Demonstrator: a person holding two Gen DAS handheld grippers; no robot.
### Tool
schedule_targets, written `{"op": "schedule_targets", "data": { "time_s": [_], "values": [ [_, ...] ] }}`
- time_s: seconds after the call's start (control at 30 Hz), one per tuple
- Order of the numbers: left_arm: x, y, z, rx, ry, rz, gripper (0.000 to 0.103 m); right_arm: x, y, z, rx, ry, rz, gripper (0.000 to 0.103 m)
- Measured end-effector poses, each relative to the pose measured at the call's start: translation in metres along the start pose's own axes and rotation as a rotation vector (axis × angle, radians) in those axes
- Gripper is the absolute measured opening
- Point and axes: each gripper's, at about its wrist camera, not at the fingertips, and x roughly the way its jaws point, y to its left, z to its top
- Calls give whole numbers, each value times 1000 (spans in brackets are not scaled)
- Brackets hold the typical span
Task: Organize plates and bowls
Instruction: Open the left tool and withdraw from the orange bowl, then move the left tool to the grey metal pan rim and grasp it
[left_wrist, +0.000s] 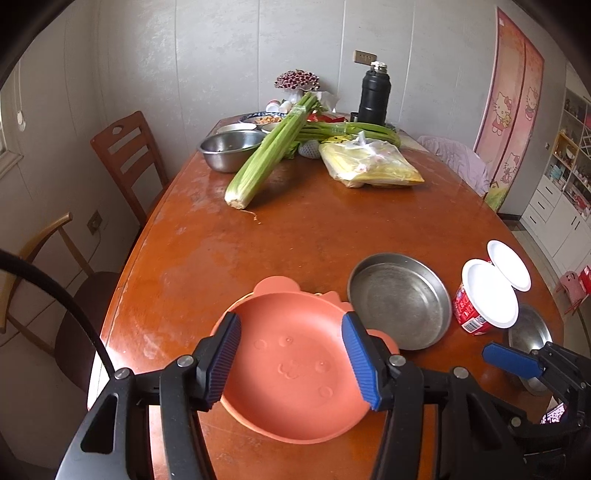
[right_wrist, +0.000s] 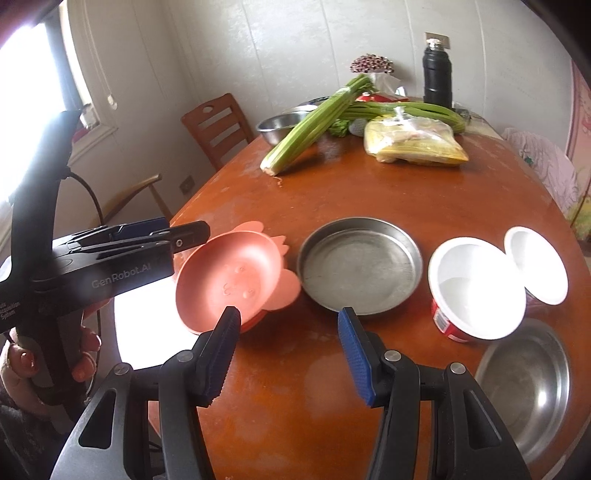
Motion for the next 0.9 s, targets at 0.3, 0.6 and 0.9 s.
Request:
{"op": "schedule_targets", "data": {
  "time_s": [0.3,0.6,0.9],
  "values": [
    [10,-39,11,72,17,-6,56,-6,-36,-4,74,11,2,57],
    [39,-71,18,161,95,-17,59,-2,-55,-7,133,24,1,57],
    [68,-79,26,226,143,-16,61,20,-67,-4,216,63,-16,57]
  ]
}}
